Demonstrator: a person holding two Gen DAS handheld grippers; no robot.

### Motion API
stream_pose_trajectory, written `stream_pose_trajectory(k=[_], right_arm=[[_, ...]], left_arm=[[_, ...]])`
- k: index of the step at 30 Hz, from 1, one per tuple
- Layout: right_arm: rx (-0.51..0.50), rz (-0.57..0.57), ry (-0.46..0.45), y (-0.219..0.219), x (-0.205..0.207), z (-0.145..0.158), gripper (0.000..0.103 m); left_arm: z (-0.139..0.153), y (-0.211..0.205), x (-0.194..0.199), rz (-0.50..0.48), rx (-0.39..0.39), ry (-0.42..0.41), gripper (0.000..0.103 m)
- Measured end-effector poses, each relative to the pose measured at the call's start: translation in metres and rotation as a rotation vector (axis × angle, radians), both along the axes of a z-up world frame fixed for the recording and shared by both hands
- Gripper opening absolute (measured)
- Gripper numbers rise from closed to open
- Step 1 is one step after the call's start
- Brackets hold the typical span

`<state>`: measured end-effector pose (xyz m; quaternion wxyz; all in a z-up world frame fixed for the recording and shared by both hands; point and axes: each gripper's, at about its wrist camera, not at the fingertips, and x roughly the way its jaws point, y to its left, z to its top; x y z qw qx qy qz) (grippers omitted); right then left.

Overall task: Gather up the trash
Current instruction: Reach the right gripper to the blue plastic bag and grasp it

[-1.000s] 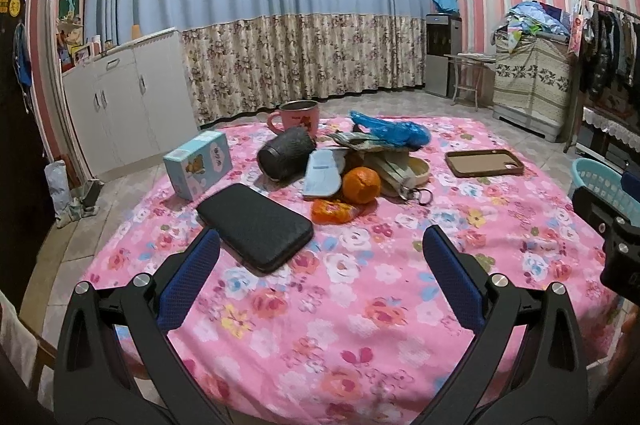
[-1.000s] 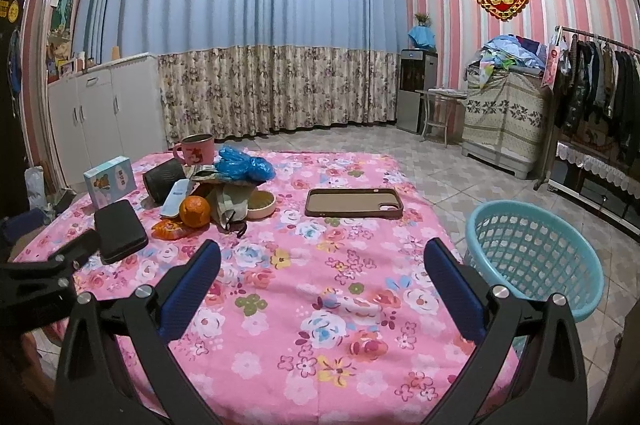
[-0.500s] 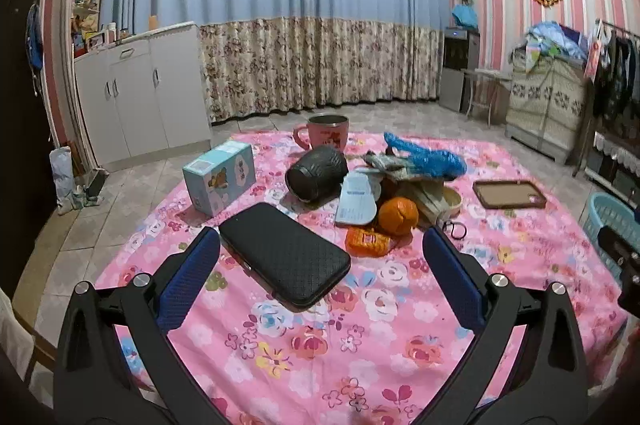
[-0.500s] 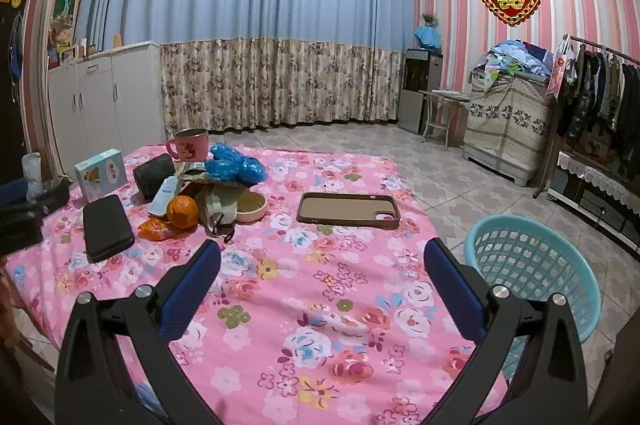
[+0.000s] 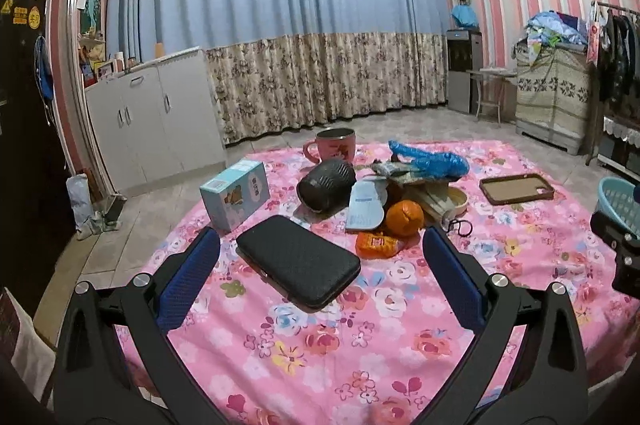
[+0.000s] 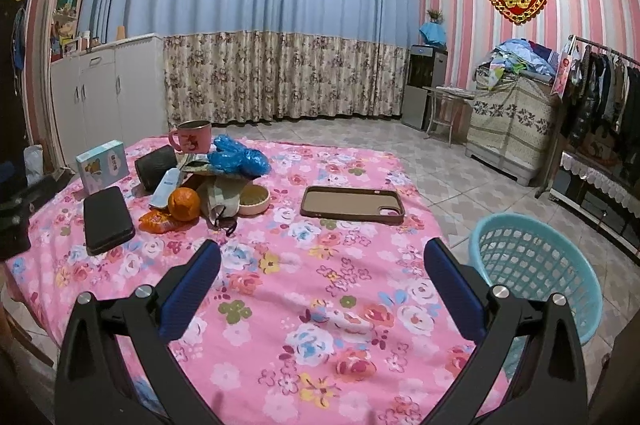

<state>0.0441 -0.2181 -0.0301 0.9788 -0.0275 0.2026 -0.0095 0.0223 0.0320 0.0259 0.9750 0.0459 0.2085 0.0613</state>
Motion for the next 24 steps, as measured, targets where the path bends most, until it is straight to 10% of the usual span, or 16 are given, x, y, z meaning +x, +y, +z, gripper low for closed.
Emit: stream_pose_trajectory(k=[24], right_arm=[[-0.106,0.137,0.228,0.079,0.239,-0.008,0.099]], left_arm=[[-0.014,0.093,0.129,0.113,-0.103,0.157,0.098]])
